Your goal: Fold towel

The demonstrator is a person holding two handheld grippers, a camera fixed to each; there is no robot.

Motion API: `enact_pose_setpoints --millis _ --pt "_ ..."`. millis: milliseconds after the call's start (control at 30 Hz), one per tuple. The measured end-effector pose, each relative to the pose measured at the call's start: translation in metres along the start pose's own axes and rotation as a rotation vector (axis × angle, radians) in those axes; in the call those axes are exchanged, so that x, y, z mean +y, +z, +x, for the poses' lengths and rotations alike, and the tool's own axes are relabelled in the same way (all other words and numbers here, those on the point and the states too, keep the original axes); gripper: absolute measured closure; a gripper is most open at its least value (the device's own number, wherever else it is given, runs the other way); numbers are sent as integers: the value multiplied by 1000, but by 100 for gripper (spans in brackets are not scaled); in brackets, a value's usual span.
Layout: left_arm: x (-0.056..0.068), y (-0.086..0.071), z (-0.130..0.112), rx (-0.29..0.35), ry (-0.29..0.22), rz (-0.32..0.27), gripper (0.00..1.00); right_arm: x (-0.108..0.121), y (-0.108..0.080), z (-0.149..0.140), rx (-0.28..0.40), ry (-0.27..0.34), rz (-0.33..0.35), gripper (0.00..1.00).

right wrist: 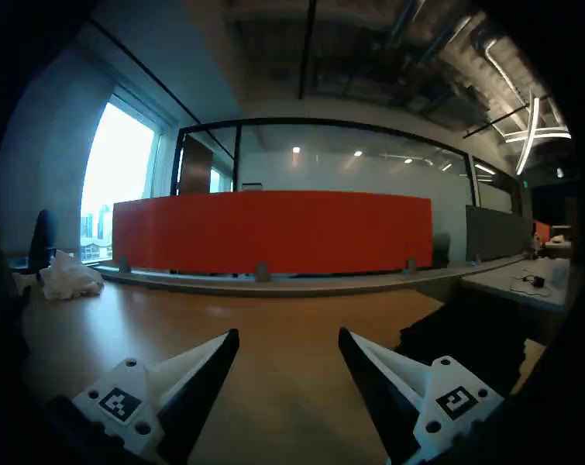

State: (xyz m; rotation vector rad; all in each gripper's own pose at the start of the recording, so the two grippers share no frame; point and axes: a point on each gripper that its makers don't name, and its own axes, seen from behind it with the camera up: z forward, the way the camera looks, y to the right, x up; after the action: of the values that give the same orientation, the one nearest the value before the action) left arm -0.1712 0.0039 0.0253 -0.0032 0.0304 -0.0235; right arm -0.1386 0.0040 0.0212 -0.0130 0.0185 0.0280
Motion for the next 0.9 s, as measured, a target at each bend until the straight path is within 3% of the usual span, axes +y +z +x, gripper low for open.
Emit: enact_pose_setpoints --millis 900 --pt "1 1 -3 1 0 0 3 0 0 0 0 0 0 0"
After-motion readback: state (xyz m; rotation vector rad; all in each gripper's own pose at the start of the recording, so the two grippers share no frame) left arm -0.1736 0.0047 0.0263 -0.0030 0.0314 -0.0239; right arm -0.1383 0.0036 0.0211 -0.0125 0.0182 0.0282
